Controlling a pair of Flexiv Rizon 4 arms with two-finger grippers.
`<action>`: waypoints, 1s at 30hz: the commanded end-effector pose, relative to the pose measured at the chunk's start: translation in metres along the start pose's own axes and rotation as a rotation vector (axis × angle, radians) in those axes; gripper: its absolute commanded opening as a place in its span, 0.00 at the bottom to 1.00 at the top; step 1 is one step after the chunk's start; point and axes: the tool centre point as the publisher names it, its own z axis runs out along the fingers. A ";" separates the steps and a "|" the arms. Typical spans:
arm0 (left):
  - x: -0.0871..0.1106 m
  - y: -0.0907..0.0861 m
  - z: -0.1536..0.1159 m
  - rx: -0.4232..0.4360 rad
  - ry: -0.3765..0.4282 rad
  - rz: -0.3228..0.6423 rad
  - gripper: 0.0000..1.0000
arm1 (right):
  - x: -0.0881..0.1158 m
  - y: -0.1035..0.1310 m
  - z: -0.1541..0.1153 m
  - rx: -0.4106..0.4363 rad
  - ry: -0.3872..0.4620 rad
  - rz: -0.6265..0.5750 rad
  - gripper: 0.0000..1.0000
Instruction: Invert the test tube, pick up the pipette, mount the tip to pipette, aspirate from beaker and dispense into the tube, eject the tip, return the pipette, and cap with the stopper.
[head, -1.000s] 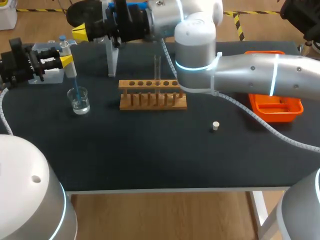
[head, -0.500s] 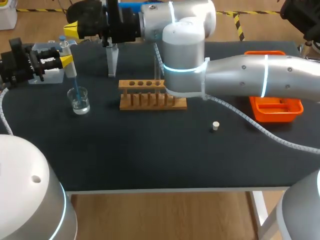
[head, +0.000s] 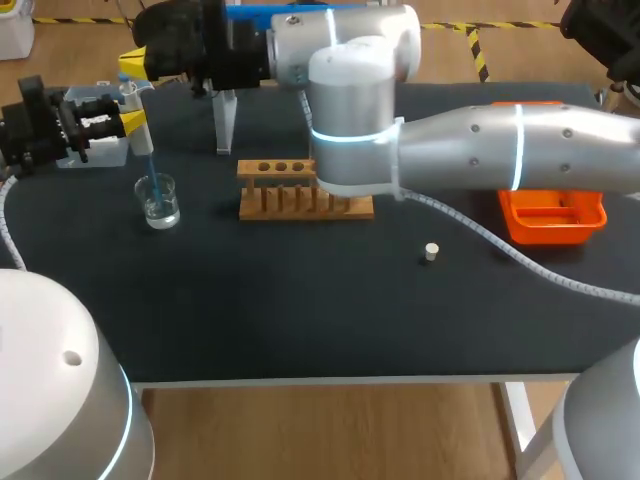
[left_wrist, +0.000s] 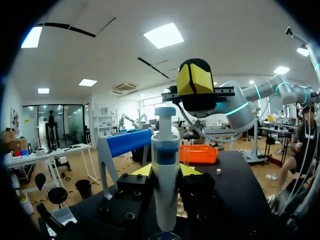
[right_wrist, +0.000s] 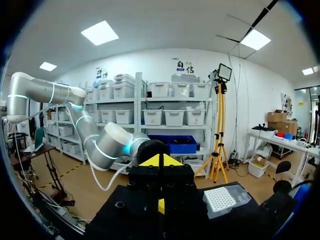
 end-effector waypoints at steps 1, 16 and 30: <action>0.001 0.000 -0.001 0.002 0.000 0.001 0.00 | -0.003 -0.005 0.008 -0.005 -0.007 0.002 0.00; 0.001 0.000 -0.001 0.002 0.000 0.001 0.00 | -0.011 -0.017 0.018 0.015 -0.021 0.015 0.00; 0.001 0.000 -0.001 0.002 0.000 0.001 0.00 | -0.017 -0.024 0.020 0.014 -0.039 0.022 0.00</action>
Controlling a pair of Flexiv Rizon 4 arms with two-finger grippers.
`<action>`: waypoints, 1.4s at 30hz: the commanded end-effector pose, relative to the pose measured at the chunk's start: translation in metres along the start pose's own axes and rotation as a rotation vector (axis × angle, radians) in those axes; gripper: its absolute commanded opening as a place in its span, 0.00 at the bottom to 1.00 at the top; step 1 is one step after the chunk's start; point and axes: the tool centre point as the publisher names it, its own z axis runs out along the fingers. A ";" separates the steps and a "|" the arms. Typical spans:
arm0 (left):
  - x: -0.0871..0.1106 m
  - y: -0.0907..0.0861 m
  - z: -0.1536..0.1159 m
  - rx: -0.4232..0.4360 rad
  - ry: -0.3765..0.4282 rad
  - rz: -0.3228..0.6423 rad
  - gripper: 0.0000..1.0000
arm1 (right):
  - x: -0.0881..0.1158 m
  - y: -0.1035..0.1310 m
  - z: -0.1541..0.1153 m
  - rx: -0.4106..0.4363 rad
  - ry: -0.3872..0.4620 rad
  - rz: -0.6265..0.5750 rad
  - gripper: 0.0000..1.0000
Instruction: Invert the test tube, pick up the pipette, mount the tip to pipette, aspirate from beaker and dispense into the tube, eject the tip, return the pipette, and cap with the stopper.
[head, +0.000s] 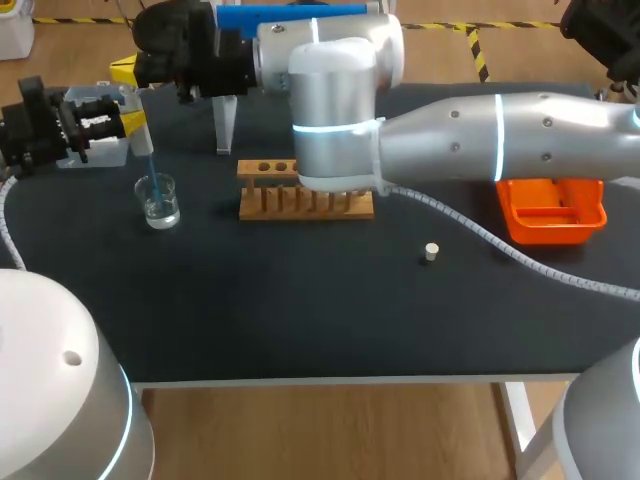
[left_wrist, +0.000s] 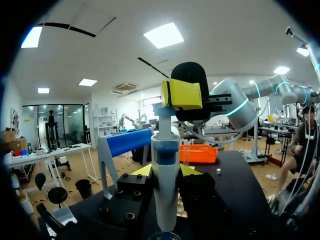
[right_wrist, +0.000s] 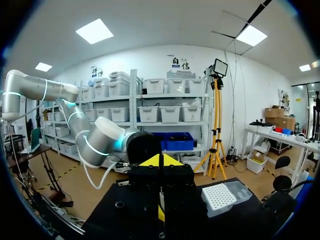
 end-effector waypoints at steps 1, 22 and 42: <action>0.000 -0.001 -0.001 0.003 0.000 0.002 0.00 | -0.001 -0.004 0.003 -0.006 -0.010 0.001 0.00; 0.000 -0.001 -0.001 0.003 0.000 0.002 0.00 | -0.002 -0.017 0.003 0.003 -0.020 0.006 0.00; 0.000 -0.001 -0.001 0.003 0.000 0.002 0.00 | 0.002 -0.018 -0.002 0.005 -0.021 0.000 0.00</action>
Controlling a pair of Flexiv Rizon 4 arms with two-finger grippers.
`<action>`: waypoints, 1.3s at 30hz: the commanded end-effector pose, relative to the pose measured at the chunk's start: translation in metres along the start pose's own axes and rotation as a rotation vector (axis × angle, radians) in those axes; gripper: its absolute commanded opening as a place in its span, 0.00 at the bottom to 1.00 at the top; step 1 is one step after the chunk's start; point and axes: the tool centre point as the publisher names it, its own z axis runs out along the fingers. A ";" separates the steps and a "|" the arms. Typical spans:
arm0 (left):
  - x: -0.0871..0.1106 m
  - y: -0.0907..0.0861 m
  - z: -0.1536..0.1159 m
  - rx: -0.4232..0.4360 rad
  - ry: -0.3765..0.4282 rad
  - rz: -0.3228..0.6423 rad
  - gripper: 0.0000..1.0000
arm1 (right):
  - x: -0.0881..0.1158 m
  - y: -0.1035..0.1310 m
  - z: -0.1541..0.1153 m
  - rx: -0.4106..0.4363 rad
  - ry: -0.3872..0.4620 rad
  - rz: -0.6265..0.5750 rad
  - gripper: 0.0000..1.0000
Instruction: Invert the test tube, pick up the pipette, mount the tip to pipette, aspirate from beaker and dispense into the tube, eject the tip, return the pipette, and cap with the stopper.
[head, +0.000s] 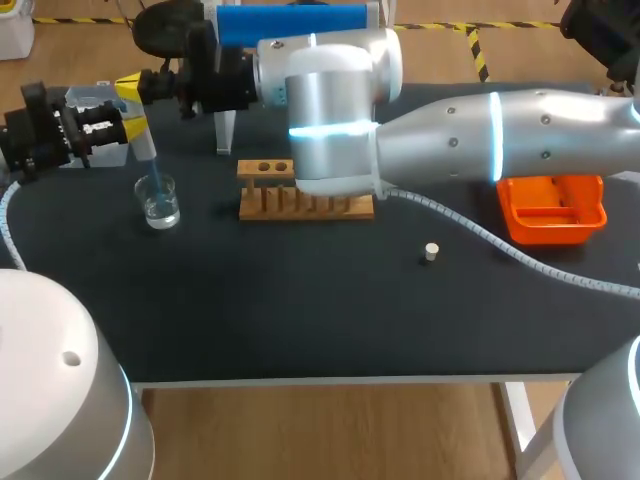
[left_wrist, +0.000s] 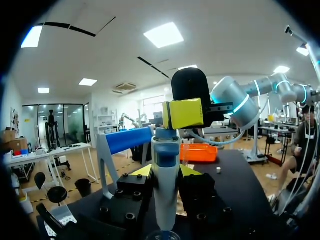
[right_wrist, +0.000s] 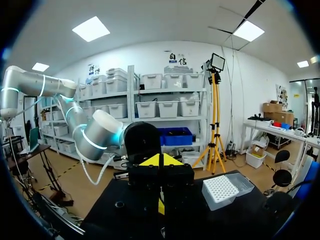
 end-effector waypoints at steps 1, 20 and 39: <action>-0.001 -0.007 -0.001 -0.002 0.001 0.001 0.00 | 0.002 0.012 -0.005 -0.029 -0.004 -0.020 0.00; -0.001 -0.007 -0.001 -0.002 0.001 0.001 0.00 | 0.021 0.080 -0.119 -0.035 -0.019 -0.155 1.00; -0.001 -0.007 -0.001 -0.002 0.001 0.001 0.00 | 0.021 0.035 -0.279 0.077 -0.060 -0.192 1.00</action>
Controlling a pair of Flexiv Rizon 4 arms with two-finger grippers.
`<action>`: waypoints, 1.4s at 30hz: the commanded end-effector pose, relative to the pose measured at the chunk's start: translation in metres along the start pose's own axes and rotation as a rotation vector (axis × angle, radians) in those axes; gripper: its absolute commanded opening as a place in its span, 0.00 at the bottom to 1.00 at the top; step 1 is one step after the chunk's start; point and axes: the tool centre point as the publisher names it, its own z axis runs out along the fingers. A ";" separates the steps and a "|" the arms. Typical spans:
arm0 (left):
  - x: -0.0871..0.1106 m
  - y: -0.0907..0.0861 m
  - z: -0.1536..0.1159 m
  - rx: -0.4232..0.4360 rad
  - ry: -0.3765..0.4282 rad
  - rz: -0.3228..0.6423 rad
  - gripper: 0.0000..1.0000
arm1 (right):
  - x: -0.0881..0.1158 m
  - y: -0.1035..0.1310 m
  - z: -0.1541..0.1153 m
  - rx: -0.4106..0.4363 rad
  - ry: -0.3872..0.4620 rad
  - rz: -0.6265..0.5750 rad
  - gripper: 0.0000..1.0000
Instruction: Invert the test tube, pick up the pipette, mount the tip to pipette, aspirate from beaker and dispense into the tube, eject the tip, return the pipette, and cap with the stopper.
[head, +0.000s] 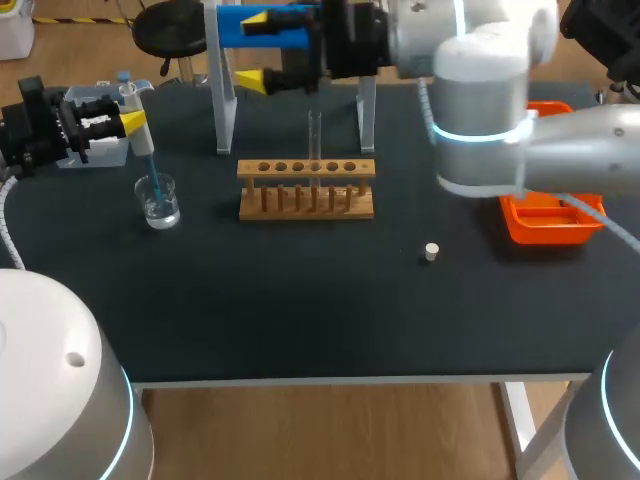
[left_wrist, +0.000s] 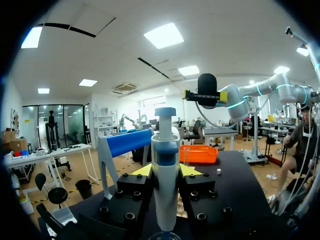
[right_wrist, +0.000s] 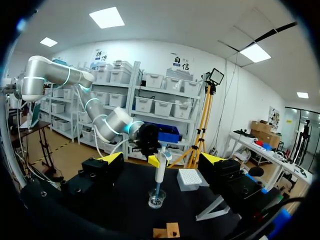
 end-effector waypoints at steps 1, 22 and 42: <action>0.000 0.000 -0.001 0.000 0.001 0.000 0.00 | -0.002 -0.017 -0.090 0.009 0.013 -0.001 1.00; 0.000 0.000 -0.001 0.000 0.001 0.000 0.00 | -0.024 -0.101 -0.135 -0.040 0.060 0.017 1.00; 0.000 0.000 -0.001 0.000 0.001 0.000 0.00 | -0.027 -0.169 -0.101 0.087 0.111 0.060 1.00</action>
